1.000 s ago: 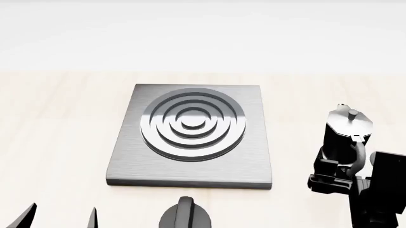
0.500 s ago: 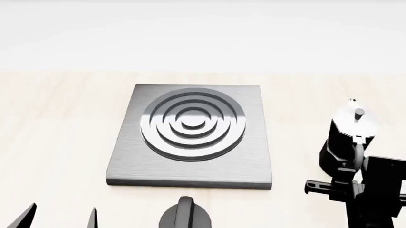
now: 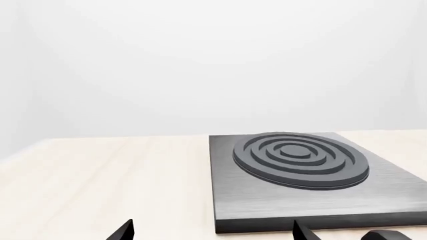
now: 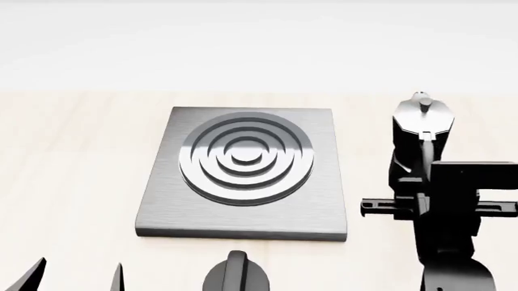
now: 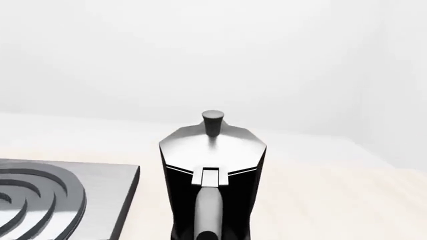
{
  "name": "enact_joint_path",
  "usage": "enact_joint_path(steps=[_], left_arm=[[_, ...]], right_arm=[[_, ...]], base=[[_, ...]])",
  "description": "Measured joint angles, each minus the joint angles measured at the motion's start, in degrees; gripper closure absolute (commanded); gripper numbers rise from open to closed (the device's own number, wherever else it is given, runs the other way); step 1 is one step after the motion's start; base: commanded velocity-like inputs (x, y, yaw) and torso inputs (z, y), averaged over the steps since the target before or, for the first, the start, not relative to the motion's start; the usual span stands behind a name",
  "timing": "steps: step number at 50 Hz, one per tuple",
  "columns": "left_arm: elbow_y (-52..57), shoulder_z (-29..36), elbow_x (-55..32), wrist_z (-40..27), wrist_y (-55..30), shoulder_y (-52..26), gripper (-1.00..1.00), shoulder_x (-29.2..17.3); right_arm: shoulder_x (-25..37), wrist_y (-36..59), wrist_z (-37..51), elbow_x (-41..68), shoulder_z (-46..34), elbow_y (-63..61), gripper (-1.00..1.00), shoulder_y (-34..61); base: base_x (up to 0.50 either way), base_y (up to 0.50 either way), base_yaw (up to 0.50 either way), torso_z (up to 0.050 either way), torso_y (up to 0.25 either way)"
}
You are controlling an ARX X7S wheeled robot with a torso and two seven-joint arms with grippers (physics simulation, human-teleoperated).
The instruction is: Put the moka pot on the stove.
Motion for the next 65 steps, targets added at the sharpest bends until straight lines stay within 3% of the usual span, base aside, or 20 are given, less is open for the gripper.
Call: enact_joint_path(steps=[31, 51, 65], left_arm=[[0.96, 0.64, -0.68, -0.96, 0.32, 0.61, -1.00, -0.85], [2.01, 0.91, -0.99, -1.77, 0.31, 1.22, -1.00, -1.41], [2.30, 1.12, -1.17, -2.24, 0.32, 1.31, -1.00, -1.72]], right_arm=[[-5.88, -4.35, -3.13, -0.90, -4.88, 10.31, 1.00, 12.26], [-11.26, -13.89, -7.62, 1.08, -5.73, 30.68, 1.00, 23.13], [-14.02, -14.33, -9.04, 2.36, -4.92, 35.61, 1.00, 26.22]], base=[[0.00, 0.00, 0.00, 0.000, 0.001], [0.00, 0.00, 0.00, 0.000, 0.001], [0.00, 0.00, 0.00, 0.000, 0.001]])
